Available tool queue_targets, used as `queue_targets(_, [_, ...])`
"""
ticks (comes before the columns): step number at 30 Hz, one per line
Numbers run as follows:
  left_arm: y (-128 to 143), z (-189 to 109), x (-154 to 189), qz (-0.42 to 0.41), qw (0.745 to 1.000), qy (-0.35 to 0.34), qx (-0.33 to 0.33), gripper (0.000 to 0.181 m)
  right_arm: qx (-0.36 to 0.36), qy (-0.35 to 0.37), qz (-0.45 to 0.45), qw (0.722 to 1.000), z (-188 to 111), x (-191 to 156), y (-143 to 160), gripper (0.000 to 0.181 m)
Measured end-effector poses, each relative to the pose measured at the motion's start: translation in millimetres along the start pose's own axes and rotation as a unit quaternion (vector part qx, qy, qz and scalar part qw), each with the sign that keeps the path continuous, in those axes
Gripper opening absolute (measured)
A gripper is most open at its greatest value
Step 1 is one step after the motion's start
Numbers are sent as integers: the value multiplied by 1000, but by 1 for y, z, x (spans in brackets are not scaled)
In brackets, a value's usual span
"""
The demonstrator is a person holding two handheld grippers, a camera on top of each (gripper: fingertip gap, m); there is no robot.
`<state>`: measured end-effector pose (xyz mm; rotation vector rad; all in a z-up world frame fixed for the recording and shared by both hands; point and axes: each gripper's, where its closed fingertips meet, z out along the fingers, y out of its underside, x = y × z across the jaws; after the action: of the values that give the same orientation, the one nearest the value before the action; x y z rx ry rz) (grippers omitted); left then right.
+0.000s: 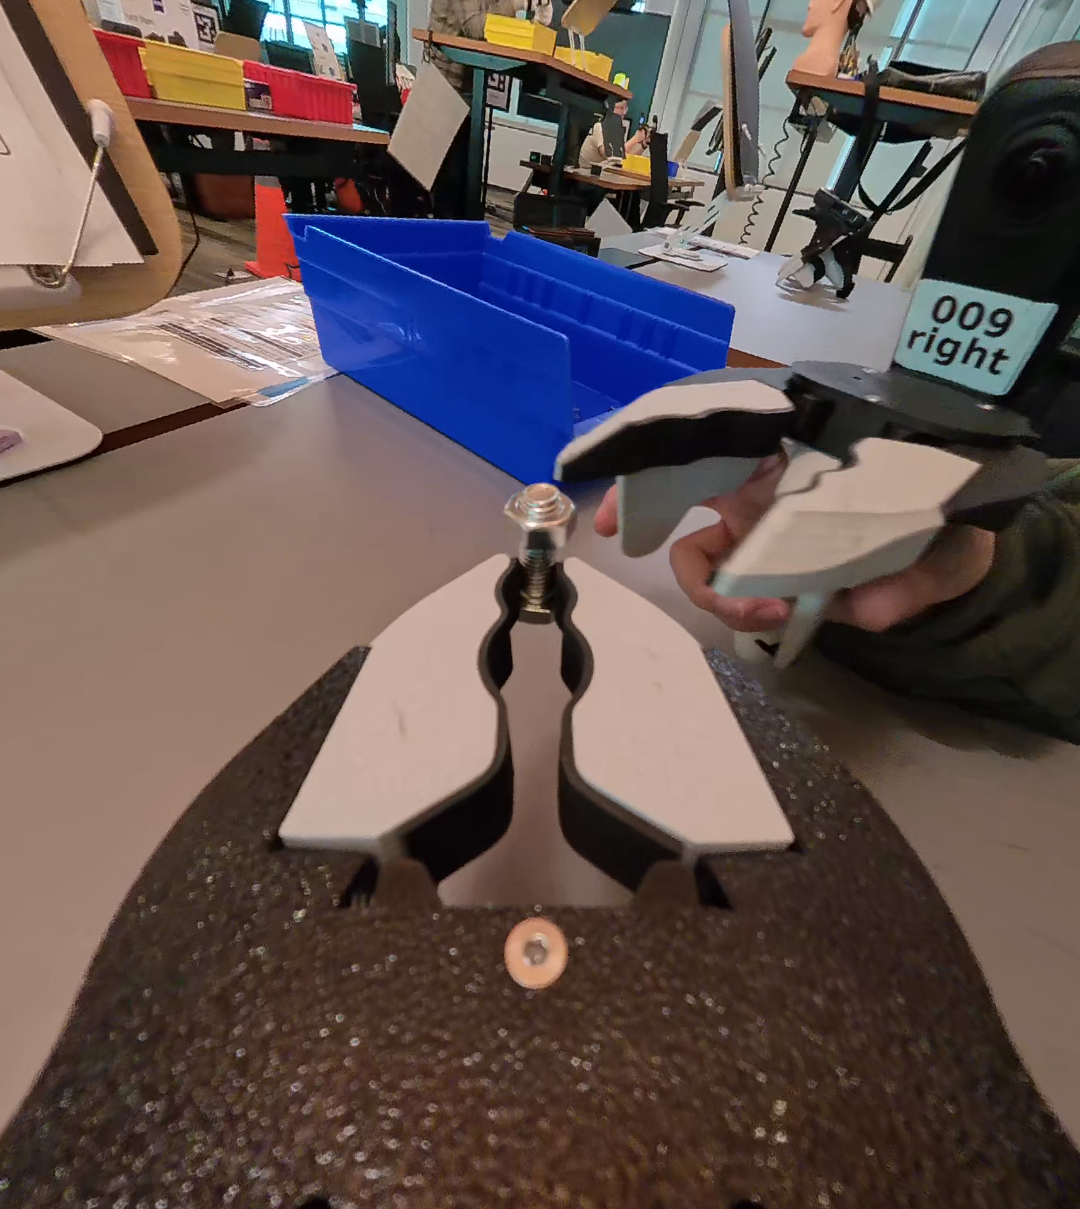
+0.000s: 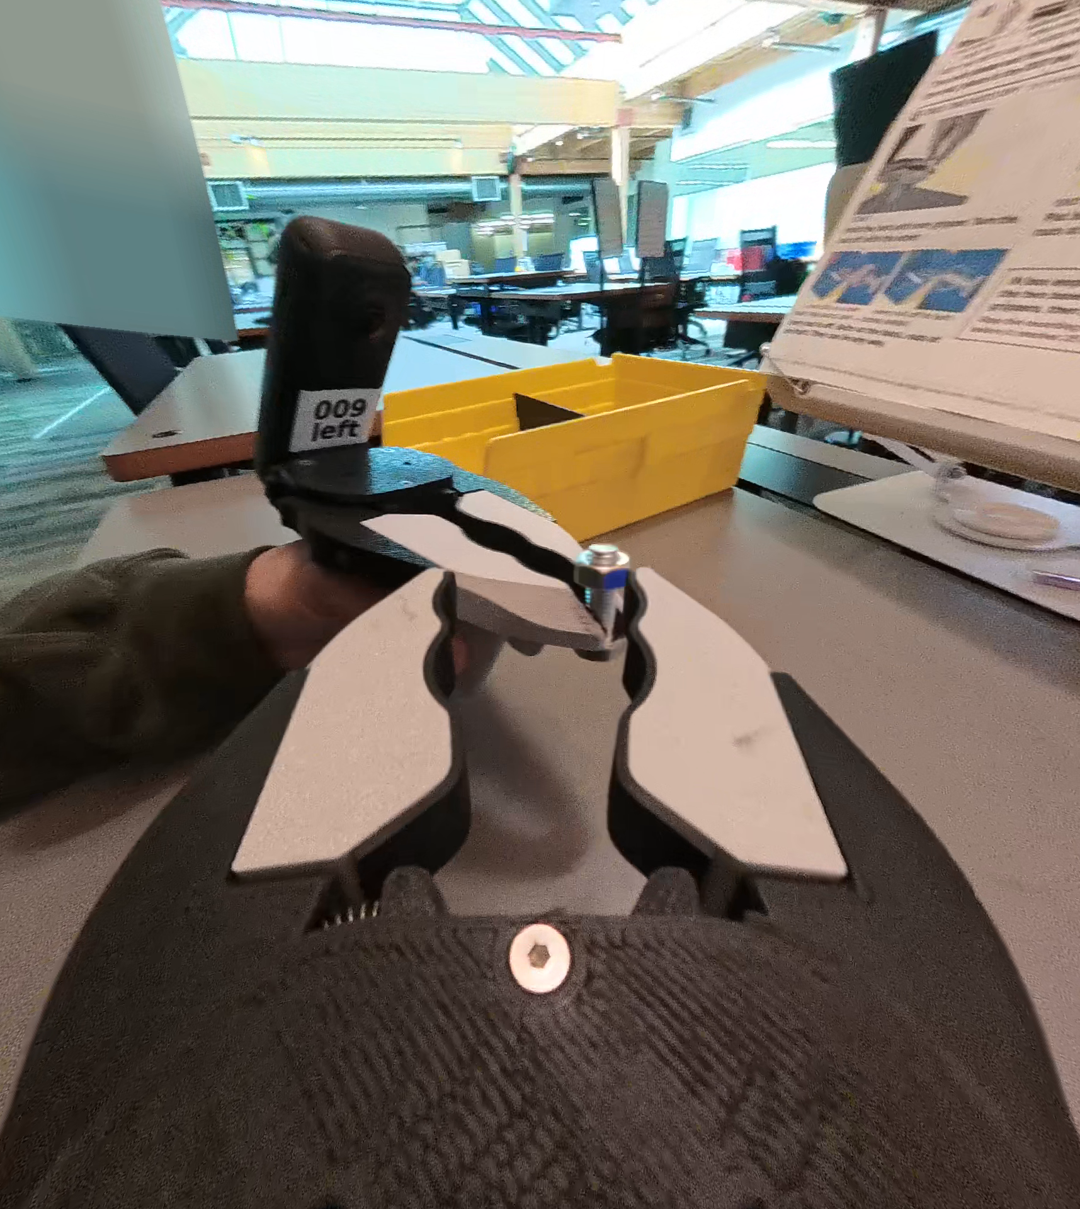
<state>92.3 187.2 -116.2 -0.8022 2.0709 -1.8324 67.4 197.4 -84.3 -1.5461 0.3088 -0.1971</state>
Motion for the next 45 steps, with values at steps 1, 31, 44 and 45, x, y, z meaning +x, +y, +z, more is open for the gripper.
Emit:
queue_targets(1, [0, 1, 1, -1, 1000, 3, -1, 9, -1, 19, 9, 1000, 0, 7, 2, 50])
queue_targets(31, [-2, 5, 20, -3, 999, 54, 8, 9, -28, 13, 14, 999, -14, 14, 5, 17])
queue_targets(44, [-10, 2, 9, -14, 999, 29, 31, 48, -95, 462, -204, 858, -180, 185, -42, 17])
queue_targets(45, [-10, 3, 10, -14, 999, 32, 29, 48, -134, 479, -208, 842, -194, 199, -33, 17])
